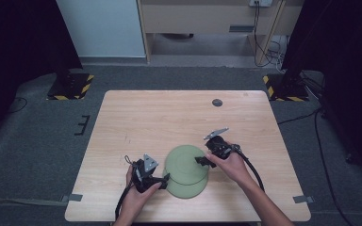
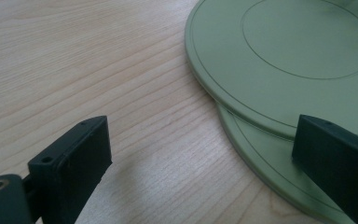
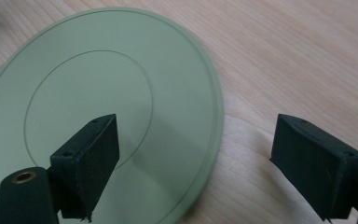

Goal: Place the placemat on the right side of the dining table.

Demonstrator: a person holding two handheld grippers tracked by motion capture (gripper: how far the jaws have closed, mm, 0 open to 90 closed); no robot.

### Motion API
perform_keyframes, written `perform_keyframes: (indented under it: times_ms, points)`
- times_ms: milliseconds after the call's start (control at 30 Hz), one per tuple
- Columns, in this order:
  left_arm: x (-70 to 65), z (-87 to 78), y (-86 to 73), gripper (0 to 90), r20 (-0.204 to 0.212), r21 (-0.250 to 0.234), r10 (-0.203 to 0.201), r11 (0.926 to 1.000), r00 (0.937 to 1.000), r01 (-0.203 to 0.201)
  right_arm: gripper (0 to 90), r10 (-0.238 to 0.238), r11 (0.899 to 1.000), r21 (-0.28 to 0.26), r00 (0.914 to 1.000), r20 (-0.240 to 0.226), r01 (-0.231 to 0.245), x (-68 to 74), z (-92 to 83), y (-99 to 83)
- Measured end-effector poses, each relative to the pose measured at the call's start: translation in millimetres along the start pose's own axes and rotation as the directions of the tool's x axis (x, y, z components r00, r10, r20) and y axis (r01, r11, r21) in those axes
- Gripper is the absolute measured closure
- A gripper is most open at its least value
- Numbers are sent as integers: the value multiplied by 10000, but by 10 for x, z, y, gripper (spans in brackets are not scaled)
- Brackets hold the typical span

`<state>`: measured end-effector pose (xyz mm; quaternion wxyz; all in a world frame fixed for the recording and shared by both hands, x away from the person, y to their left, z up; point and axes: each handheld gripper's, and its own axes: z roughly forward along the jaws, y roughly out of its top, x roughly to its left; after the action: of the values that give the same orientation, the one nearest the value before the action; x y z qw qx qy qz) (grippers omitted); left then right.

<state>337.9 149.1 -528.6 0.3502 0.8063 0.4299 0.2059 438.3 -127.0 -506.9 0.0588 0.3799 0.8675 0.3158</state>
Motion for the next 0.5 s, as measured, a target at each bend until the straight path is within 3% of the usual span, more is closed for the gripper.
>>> perform_keyframes:
  times_ms: [67,500]
  points:
    - [-20,20,8,43,14,-8,72,10000,10000,-72,156,174,9998,132,9996,-243,-171,-2,33,1]
    - [-16,59,31,24,2,-54,21,10000,10000,-21,170,124,9996,282,9968,-790,-102,62,132,33]
